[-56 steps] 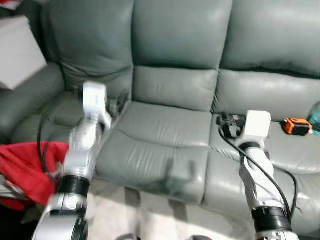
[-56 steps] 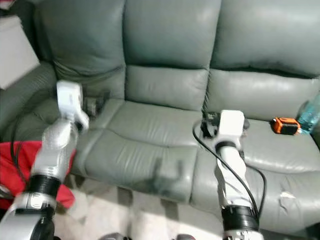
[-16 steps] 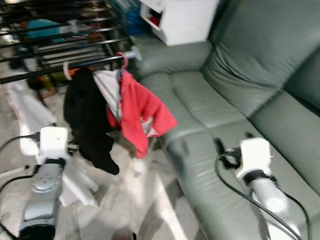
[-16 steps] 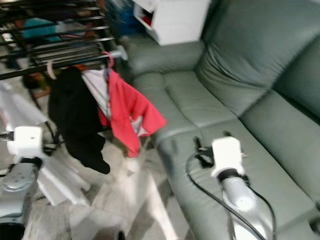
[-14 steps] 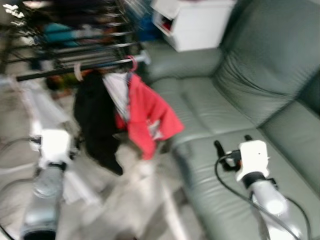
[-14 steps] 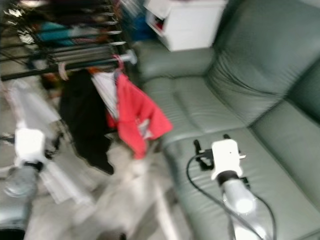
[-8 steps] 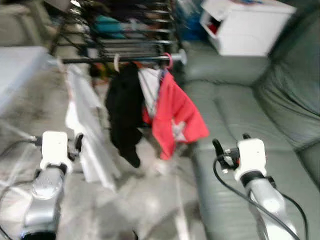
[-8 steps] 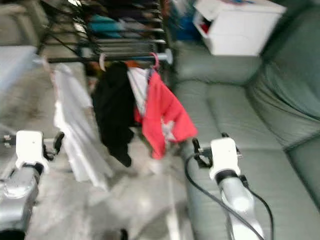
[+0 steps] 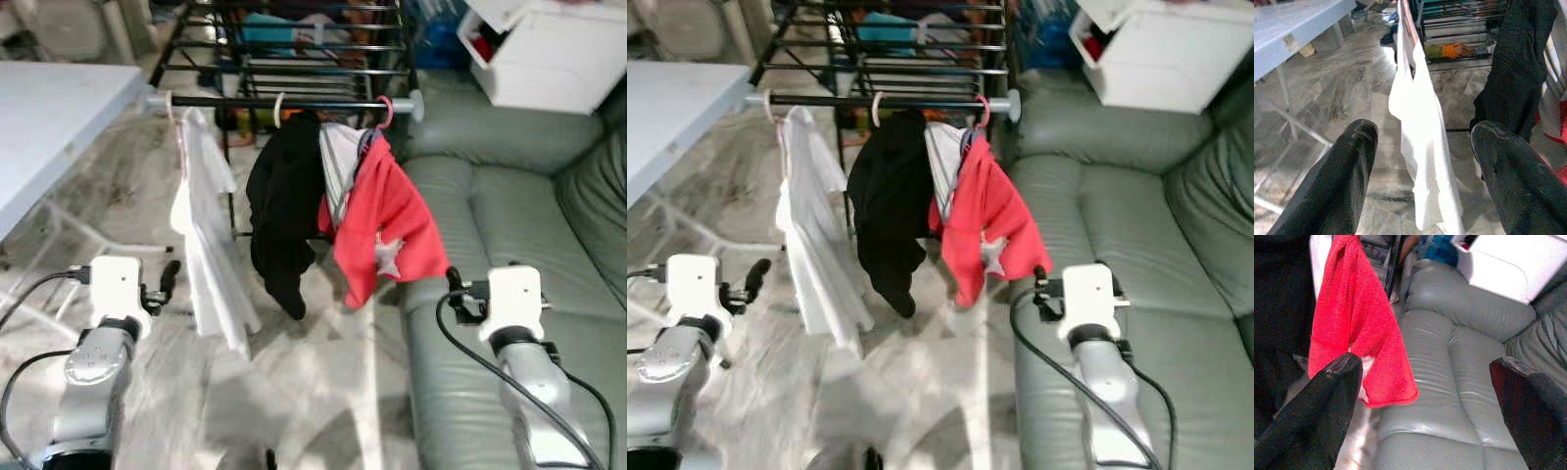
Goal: Hang hanger
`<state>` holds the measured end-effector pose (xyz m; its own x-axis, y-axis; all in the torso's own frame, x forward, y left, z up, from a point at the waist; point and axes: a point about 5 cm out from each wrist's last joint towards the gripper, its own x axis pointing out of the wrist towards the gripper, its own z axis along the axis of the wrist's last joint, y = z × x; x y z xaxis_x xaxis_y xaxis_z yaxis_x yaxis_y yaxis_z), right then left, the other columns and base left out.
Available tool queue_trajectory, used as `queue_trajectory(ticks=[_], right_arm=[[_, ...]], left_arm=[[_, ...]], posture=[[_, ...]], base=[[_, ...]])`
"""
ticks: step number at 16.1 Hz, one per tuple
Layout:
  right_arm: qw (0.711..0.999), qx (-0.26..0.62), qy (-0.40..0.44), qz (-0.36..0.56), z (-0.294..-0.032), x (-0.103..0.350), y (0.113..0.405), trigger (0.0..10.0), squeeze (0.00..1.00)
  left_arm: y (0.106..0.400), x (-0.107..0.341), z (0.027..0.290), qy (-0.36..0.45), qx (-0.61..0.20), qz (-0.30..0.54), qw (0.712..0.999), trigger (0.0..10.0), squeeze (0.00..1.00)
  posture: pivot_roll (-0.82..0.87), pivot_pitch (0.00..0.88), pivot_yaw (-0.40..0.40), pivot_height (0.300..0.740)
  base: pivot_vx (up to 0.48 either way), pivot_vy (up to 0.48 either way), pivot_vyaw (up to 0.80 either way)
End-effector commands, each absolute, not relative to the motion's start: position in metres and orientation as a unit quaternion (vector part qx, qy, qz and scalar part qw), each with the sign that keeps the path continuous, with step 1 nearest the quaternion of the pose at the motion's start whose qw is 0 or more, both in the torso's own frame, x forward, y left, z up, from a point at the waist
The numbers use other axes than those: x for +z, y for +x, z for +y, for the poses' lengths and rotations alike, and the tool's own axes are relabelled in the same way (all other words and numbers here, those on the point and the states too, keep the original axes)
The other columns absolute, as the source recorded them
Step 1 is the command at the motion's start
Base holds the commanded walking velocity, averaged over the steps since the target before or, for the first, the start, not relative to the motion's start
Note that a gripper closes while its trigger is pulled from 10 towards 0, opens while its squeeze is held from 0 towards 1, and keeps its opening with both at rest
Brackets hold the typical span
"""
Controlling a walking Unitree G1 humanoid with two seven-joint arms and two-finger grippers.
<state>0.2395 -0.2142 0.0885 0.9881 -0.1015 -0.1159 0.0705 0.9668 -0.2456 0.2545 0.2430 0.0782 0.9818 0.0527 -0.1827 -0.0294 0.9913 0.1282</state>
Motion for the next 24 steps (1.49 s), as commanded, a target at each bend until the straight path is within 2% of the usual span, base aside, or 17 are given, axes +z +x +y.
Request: queue_trajectory(ticks=[1, 8, 9, 12, 14, 17, 18, 19, 24], right_arm=[[0.985, -0.061, -0.138, 0.081, -0.222, 0.085, 0.235, 10.0, 0.0], [0.974, -0.107, -0.181, 0.082, -0.227, 0.083, 0.237, 10.0, 0.0], [0.979, -0.115, -0.152, 0.068, -0.227, 0.084, 0.238, 10.0, 0.0], [0.976, -0.128, -0.168, 0.058, -0.227, 0.088, 0.24, 10.0, 0.0], [0.98, -0.123, -0.134, 0.08, -0.226, 0.083, 0.241, 10.0, 0.0], [0.986, -0.07, -0.128, 0.076, -0.214, 0.084, 0.244, 10.0, 0.0], [0.992, -0.035, -0.089, 0.078, -0.207, 0.084, 0.243, 10.0, 0.0], [0.99, -0.039, -0.119, 0.058, -0.208, 0.089, 0.242, 10.0, 0.0], [0.985, -0.058, -0.143, 0.08, -0.213, 0.083, 0.243, 10.0, 0.0]], left_arm=[[0.258, 0.081, 0.233, 0.058, -0.009, 0.083, 0.995, 10.0, 0.0], [0.262, 0.084, 0.229, 0.051, -0.019, 0.073, 0.996, 10.0, 0.0], [0.262, 0.084, 0.229, 0.049, -0.021, 0.071, 0.996, 10.0, 0.0], [0.263, 0.084, 0.233, 0.049, -0.008, 0.074, 0.996, 10.0, 0.0], [0.262, 0.084, 0.232, 0.055, -0.01, 0.071, 0.996, 10.0, 0.0], [0.261, 0.084, 0.232, 0.061, -0.005, 0.064, 0.996, 10.0, 0.0], [0.261, 0.084, 0.232, 0.06, -0.004, 0.065, 0.996, 10.0, 0.0], [0.261, 0.086, 0.232, 0.07, -0.005, 0.053, 0.996, 10.0, 0.0], [0.261, 0.086, 0.23, 0.075, 0.003, 0.048, 0.996, 10.0, 0.0]], posture=[[-0.07, 0.0, -0.003, 0.74], [-0.07, 0.0, 0.002, 0.74], [-0.07, 0.0, 0.002, 0.74], [-0.07, 0.0, -0.003, 0.74], [-0.06, 0.0, -0.005, 0.74], [-0.06, 0.0, -0.01, 0.74], [-0.06, 0.0, -0.01, 0.74], [-0.06, 0.0, -0.01, 0.74], [-0.06, 0.0, -0.01, 0.74]], base=[[0.0, 0.48, 0.0], [0.0, 0.48, 0.0], [0.0, 0.48, 0.0], [0.0, 0.48, 0.0], [0.0, 0.48, 0.0], [0.0, 0.48, 0.0], [0.0, 0.48, 0.0], [0.0, 0.48, 0.0], [0.0, 0.069, 0.0]])
